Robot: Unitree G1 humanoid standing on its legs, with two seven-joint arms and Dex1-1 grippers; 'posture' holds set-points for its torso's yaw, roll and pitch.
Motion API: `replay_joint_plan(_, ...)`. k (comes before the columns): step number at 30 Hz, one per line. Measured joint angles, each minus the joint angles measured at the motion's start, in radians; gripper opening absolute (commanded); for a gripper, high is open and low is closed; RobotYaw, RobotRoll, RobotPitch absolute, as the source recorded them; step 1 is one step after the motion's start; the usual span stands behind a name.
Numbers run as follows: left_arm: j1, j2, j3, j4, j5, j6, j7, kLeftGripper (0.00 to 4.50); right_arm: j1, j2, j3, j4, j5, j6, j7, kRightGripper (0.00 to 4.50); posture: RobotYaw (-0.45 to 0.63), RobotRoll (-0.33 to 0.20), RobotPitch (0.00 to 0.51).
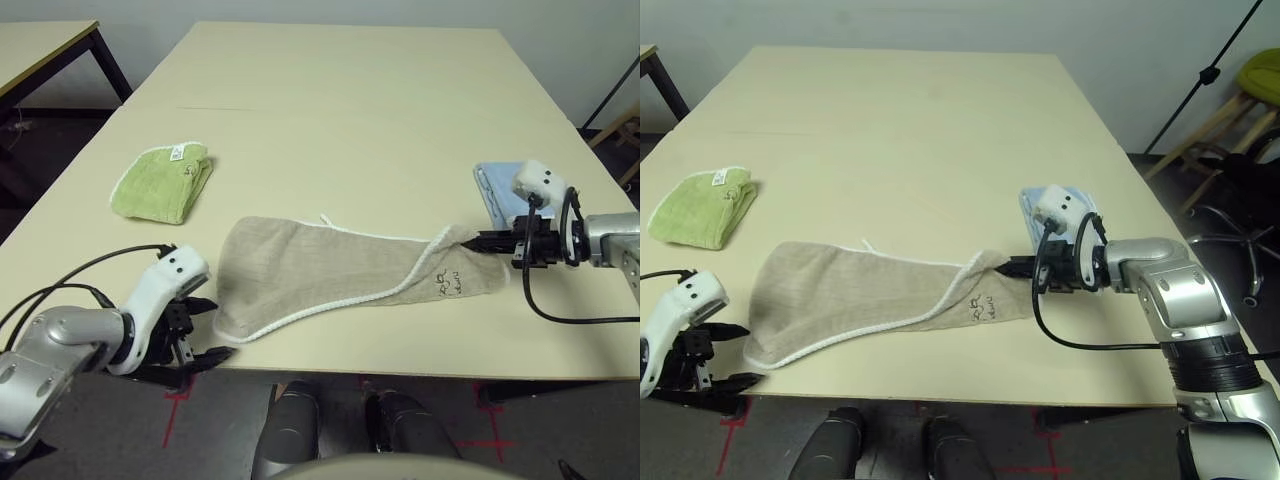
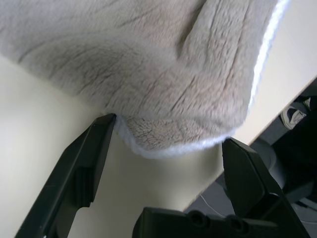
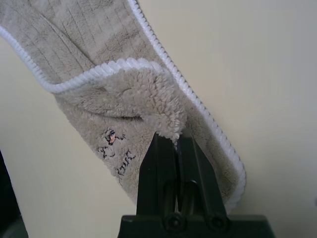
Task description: Fold the towel and set it aside.
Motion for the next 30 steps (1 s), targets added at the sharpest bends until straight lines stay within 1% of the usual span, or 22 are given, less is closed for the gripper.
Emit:
replay_joint_plan(1,-0.014,-0.005,-0.014,-0.001,0.004,0.007,0.015,3.87,0.0,-0.001,-0.001,0.0,0.002,0.002,-0.002,0.0,0.18,0.0,0.173)
replay_joint_plan(4,-0.033,-0.011,-0.037,0.002,0.013,0.015,0.044,2.91,0.0,-0.002,-0.008,-0.006,0.008,0.012,-0.007,0.0,0.18,0.0,0.172)
replay_joint_plan(8,-0.031,-0.004,-0.049,0.02,0.018,0.0,0.047,1.41,0.0,-0.005,-0.019,-0.019,0.013,0.021,-0.009,0.0,0.17,0.0,0.172)
replay_joint_plan(12,-0.021,0.019,-0.046,0.045,0.015,-0.035,0.018,0.07,0.006,-0.005,-0.024,-0.03,0.016,0.03,-0.01,0.0,0.17,0.0,0.173)
replay_joint_plan(17,-0.012,0.092,-0.018,0.083,-0.013,-0.084,-0.092,0.03,0.015,-0.012,-0.031,-0.035,0.024,0.037,-0.012,0.0,0.18,0.0,0.173)
replay_joint_plan(19,0.0,0.144,0.002,0.096,-0.029,-0.101,-0.159,0.03,0.024,-0.029,-0.037,-0.039,0.036,0.044,-0.005,0.0,0.18,0.0,0.173)
replay_joint_plan(21,0.03,0.225,0.033,0.11,-0.039,-0.129,-0.253,0.03,0.051,-0.062,-0.052,-0.061,0.055,0.057,0.019,0.0,0.18,0.0,0.174)
replay_joint_plan(22,0.037,0.246,0.042,0.117,-0.039,-0.139,-0.281,0.03,0.058,-0.074,-0.058,-0.073,0.065,0.063,0.029,0.0,0.18,0.0,0.174)
replay_joint_plan(26,0.063,0.356,0.064,0.16,-0.036,-0.215,-0.433,0.03,0.135,-0.155,-0.088,-0.162,0.146,0.118,0.097,0.0,0.18,0.0,0.172)
replay_joint_plan(28,0.028,0.387,0.055,0.194,-0.029,-0.261,-0.484,0.03,0.15,-0.18,-0.105,-0.189,0.176,0.146,0.111,0.0,0.18,0.0,0.169)
replay_joint_plan(29,-0.009,0.399,0.035,0.215,-0.018,-0.287,-0.504,0.03,0.153,-0.184,-0.108,-0.193,0.181,0.147,0.11,0.0,0.18,0.0,0.17)
replay_joint_plan(30,-0.076,0.403,-0.003,0.244,0.001,-0.322,-0.526,0.03,0.153,-0.183,-0.107,-0.191,0.182,0.145,0.102,0.0,0.18,0.0,0.168)
